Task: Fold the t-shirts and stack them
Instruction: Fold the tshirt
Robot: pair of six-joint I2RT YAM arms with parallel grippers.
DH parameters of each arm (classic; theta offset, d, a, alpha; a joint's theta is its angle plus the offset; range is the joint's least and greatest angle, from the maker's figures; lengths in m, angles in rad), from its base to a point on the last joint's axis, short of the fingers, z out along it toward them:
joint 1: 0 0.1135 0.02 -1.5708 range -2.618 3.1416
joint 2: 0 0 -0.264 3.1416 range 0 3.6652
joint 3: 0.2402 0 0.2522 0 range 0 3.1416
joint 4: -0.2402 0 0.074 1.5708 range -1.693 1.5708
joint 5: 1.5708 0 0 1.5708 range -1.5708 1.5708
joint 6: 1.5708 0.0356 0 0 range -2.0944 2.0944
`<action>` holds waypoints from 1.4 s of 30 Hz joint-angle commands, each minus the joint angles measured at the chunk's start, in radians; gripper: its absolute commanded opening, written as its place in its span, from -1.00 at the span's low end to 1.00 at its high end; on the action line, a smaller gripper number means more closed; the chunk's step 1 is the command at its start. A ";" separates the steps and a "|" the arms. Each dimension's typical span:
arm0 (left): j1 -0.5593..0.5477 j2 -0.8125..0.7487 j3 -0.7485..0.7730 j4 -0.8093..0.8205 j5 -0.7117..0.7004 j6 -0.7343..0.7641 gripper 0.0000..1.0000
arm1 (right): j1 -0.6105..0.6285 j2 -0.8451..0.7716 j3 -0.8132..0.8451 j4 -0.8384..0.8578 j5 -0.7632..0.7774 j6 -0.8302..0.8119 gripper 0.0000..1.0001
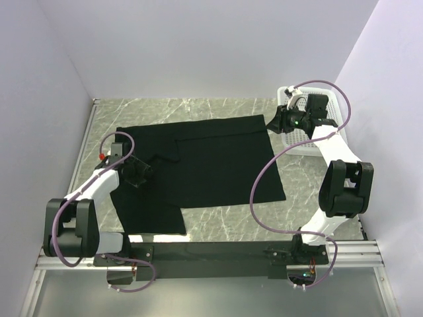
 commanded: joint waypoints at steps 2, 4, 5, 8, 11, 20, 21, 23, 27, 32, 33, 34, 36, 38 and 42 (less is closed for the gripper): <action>0.008 0.006 0.035 0.029 -0.023 -0.007 0.02 | -0.008 -0.055 -0.008 0.031 0.000 -0.001 -0.07; 0.015 0.019 0.029 0.042 -0.017 -0.005 0.02 | -0.008 -0.052 -0.003 0.029 -0.002 0.001 -0.07; 0.015 0.024 0.028 0.045 -0.014 -0.002 0.00 | -0.008 -0.050 0.000 0.029 -0.002 0.002 -0.07; 0.016 0.045 0.031 0.055 -0.015 0.001 -0.04 | -0.008 -0.047 0.006 0.024 0.000 0.001 -0.07; 0.016 0.070 0.038 0.062 -0.009 0.007 -0.08 | -0.008 -0.046 0.009 0.021 0.001 -0.002 -0.07; 0.018 0.124 0.051 0.088 -0.009 0.021 -0.20 | -0.008 -0.046 0.006 0.023 0.004 -0.001 -0.07; 0.019 0.131 0.055 0.088 -0.008 0.021 -0.23 | -0.008 -0.046 0.006 0.021 0.004 -0.002 -0.07; 0.019 0.139 0.055 0.092 -0.008 0.022 -0.28 | -0.008 -0.044 0.009 0.020 0.006 -0.002 -0.07; 0.021 0.145 0.064 0.091 -0.005 0.029 -0.41 | -0.009 -0.044 0.014 0.018 0.006 -0.001 -0.07; 0.024 0.144 0.067 0.094 -0.003 0.039 -0.62 | -0.009 -0.043 0.015 0.018 0.004 0.001 -0.07; 0.024 0.145 0.069 0.094 0.000 0.041 -0.65 | -0.009 -0.044 0.014 0.018 0.003 0.001 -0.07; 0.025 0.145 0.070 0.094 0.000 0.042 -0.68 | -0.009 -0.043 0.014 0.017 0.004 0.001 -0.07; 0.027 0.145 0.070 0.095 0.006 0.050 -0.82 | -0.009 -0.044 0.014 0.017 0.004 -0.001 -0.07; 0.027 0.144 0.074 0.089 0.008 0.058 -0.99 | -0.009 -0.044 0.015 0.015 0.006 -0.002 -0.07; 0.027 0.115 0.080 0.065 0.008 0.073 -0.99 | -0.009 -0.047 0.015 0.014 0.006 -0.002 -0.07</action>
